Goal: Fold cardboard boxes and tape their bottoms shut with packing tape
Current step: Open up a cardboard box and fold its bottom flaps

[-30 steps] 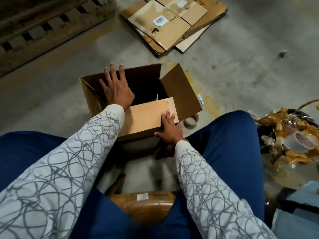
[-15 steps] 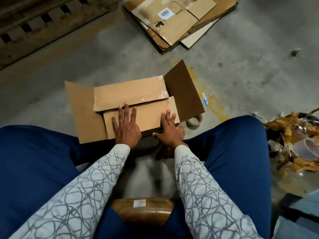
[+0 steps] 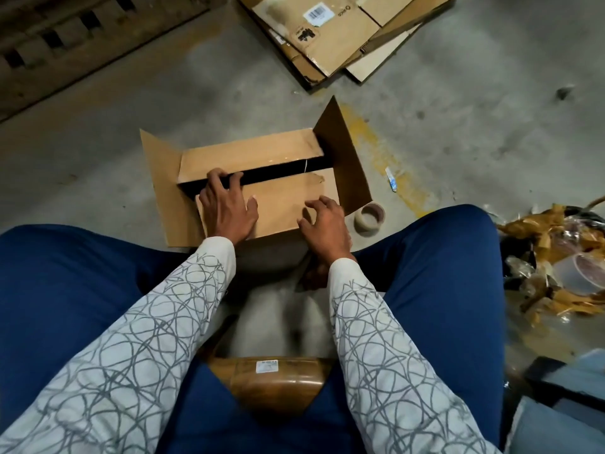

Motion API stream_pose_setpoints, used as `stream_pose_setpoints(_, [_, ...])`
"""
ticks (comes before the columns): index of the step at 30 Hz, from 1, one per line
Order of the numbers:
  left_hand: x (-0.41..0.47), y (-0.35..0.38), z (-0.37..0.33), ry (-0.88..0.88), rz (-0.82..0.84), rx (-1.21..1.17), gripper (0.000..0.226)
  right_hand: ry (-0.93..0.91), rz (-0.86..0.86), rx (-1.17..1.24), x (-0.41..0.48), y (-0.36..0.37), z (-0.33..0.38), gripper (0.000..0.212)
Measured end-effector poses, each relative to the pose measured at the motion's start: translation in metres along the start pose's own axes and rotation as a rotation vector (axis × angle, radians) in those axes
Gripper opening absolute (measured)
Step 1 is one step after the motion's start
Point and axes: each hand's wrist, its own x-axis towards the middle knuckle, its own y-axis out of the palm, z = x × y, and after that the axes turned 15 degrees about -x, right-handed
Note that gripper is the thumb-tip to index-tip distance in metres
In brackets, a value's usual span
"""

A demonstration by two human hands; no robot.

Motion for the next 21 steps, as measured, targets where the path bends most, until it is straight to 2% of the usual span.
stream_pose_setpoints(5, [-0.003,0.001,-0.009,-0.031,-0.001,-0.008,0.055,0.020,0.000,0.024,-0.004,-0.005,0.004,0.041])
stream_pose_setpoints(9, [-0.009,0.007,-0.021,0.088,0.074,0.096,0.060,0.033,-0.007,0.040,-0.005,-0.007,0.009,0.039])
stream_pose_setpoints(12, [-0.007,0.008,-0.023,0.069,0.108,0.117,0.056,0.017,-0.029,0.077,-0.005,-0.012,0.010,0.038])
stream_pose_setpoints(18, [-0.003,-0.002,-0.031,0.078,-0.046,0.087,0.030,-0.048,-0.139,0.146,-0.005,-0.021,0.014,0.036])
stream_pose_setpoints(21, [-0.004,-0.003,-0.037,0.076,-0.116,0.070,0.026,-0.091,-0.291,0.139,-0.006,-0.021,0.018,0.038])
